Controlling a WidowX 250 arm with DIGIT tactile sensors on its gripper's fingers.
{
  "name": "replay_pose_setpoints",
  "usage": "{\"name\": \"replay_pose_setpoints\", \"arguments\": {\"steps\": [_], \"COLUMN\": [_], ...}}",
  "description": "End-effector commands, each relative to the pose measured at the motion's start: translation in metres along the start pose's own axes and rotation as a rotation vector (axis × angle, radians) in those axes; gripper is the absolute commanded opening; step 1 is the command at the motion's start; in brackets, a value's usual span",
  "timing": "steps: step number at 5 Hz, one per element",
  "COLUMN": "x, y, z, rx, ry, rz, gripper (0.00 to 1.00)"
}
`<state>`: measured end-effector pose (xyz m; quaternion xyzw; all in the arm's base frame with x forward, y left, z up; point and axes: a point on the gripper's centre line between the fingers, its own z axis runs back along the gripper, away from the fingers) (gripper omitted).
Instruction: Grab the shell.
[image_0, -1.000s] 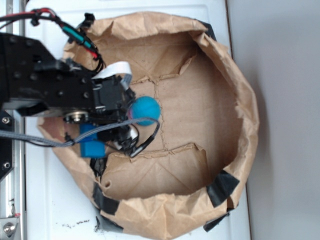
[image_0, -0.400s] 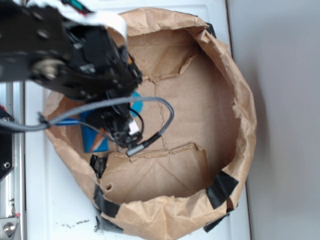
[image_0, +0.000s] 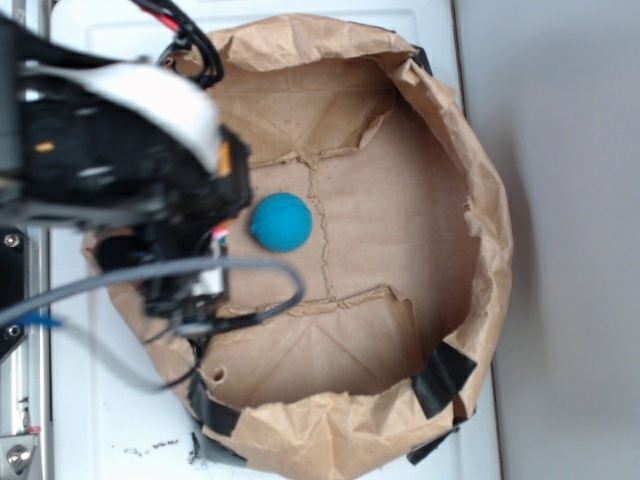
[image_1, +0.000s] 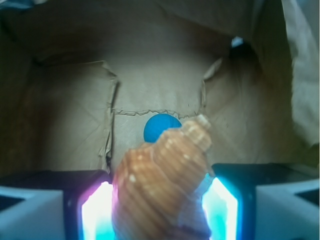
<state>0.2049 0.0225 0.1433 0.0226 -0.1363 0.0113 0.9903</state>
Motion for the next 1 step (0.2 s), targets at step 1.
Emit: {"name": "replay_pose_setpoints", "arguments": {"steps": [1], "x": [-0.0043], "y": [-0.0196], "z": [0.0299], "rx": [0.009], "ry": [-0.047], "rz": [-0.097], "gripper": [0.00]}}
